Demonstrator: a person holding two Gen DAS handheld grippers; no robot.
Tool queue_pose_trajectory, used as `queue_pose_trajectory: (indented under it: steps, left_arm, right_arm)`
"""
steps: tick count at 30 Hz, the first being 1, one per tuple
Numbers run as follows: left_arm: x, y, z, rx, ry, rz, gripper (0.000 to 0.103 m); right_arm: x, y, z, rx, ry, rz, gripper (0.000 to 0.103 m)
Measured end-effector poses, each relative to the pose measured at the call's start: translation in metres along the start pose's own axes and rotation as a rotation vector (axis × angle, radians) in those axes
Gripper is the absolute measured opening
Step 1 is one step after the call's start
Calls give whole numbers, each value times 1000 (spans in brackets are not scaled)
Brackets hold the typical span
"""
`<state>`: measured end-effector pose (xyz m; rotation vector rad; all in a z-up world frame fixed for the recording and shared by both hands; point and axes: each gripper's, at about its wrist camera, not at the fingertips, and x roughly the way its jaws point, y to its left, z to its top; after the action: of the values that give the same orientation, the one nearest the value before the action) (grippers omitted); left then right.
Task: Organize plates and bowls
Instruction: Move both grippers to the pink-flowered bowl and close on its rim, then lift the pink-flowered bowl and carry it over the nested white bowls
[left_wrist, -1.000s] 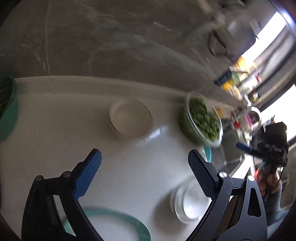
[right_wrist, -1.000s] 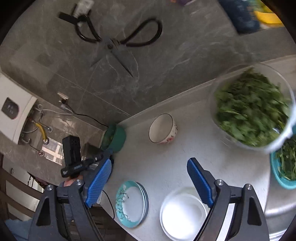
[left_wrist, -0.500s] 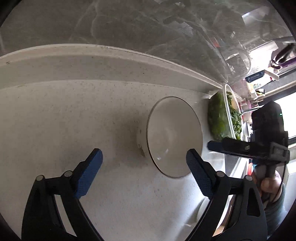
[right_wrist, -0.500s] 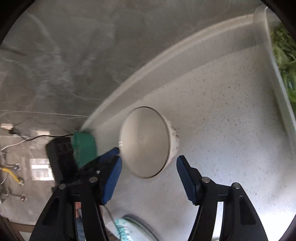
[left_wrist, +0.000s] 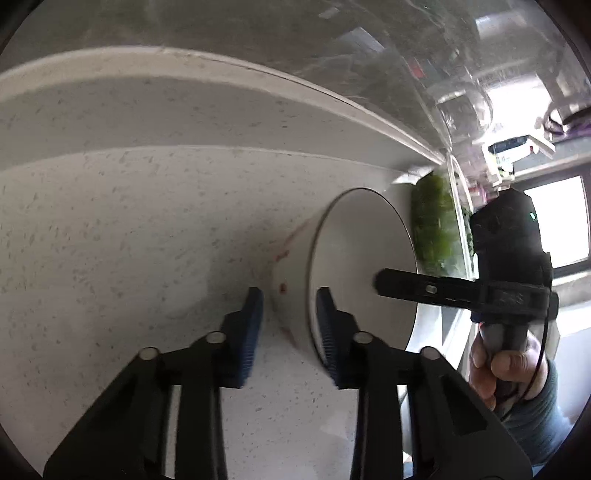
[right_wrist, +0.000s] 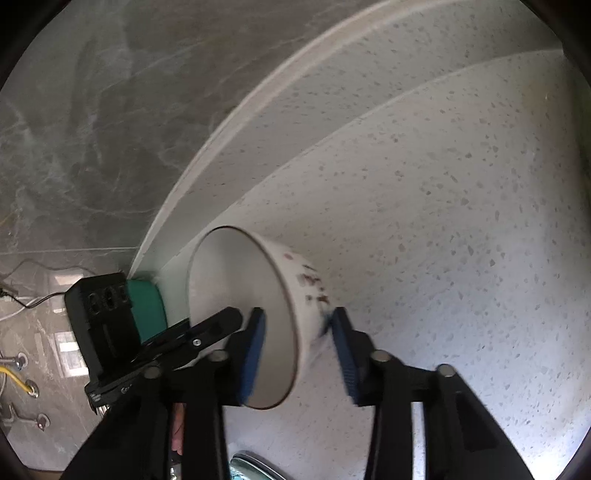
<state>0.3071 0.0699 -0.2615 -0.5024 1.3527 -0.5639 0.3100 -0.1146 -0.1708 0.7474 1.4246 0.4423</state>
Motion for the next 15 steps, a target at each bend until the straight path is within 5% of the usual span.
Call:
queue_pose_trajectory:
  steps: [15]
  left_arm:
    - [8,-20,0,-19,22,22,22]
  right_arm:
    - [-3,-10,-7,42,-3,12,23]
